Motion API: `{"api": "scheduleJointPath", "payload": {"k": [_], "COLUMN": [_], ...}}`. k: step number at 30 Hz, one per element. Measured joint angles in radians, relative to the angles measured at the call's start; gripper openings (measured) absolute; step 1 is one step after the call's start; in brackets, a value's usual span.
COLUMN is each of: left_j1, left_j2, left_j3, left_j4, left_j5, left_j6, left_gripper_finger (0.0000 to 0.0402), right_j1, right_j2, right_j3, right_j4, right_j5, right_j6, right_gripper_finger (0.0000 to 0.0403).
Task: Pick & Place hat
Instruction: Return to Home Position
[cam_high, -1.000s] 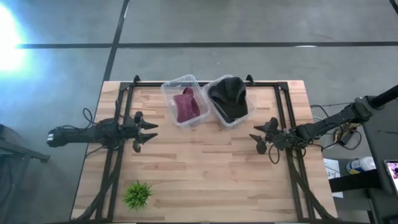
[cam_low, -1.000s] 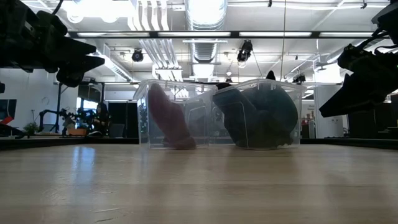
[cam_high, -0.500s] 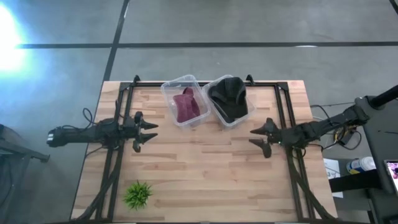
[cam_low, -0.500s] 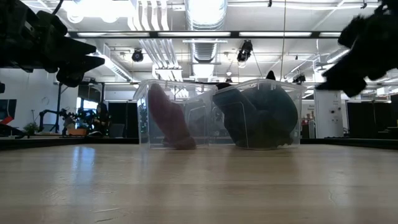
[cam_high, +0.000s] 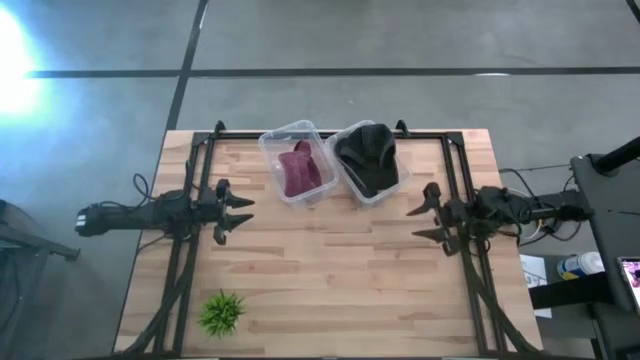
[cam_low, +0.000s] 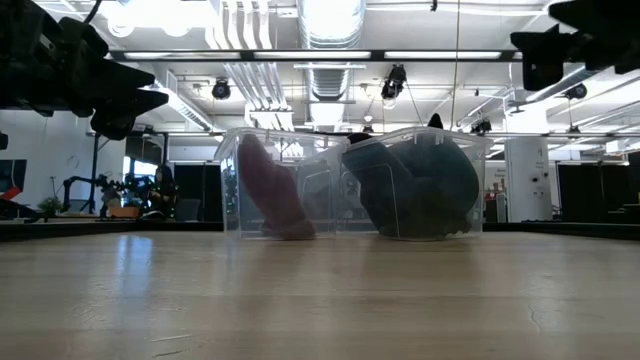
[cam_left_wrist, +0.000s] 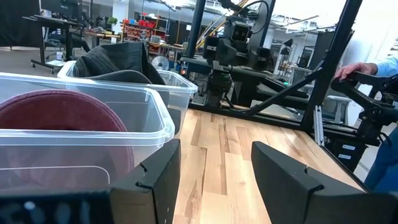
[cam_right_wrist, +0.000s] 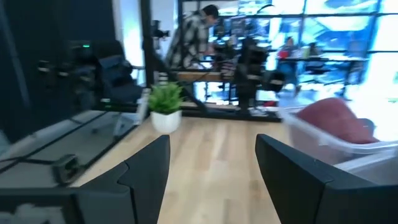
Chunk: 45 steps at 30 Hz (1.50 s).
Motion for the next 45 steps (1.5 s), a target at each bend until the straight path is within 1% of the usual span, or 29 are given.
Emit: {"api": "scheduleJointPath", "payload": {"k": [7, 14, 17, 20, 23, 33, 45], "left_j1": [0.0, 0.0, 0.0, 0.0, 0.0, 0.0, 0.0], "left_j2": [0.0, 0.0, 0.0, 0.0, 0.0, 0.0, 0.0], "left_j3": [0.0, 0.0, 0.0, 0.0, 0.0, 0.0, 0.0], "left_j4": [0.0, 0.0, 0.0, 0.0, 0.0, 0.0, 0.0], "left_j5": [0.0, 0.0, 0.0, 0.0, 0.0, 0.0, 0.0], "left_j6": [0.0, 0.0, 0.0, 0.0, 0.0, 0.0, 0.0], "left_gripper_finger": [0.019, 0.019, 0.019, 0.019, 0.019, 0.019, 0.019], "right_j1": [-0.098, -0.106, -0.106, -0.106, -0.106, -0.106, -0.105], "right_j2": [-0.036, -0.152, -0.18, -0.196, -0.196, -0.161, -0.16], "right_j3": [-0.036, -0.148, -0.148, -0.148, -0.148, -0.148, -0.148], "right_j4": [-0.002, 0.003, -0.054, -0.056, -0.051, -0.05, -0.05], "right_j5": [-0.001, -0.004, -0.006, 0.003, 0.01, 0.012, 0.012], "right_j6": [-0.02, -0.002, 0.009, -0.032, -0.063, -0.065, -0.065], "right_gripper_finger": [0.0233, 0.0233, 0.0233, 0.0233, 0.0233, 0.0233, 0.0233]}}
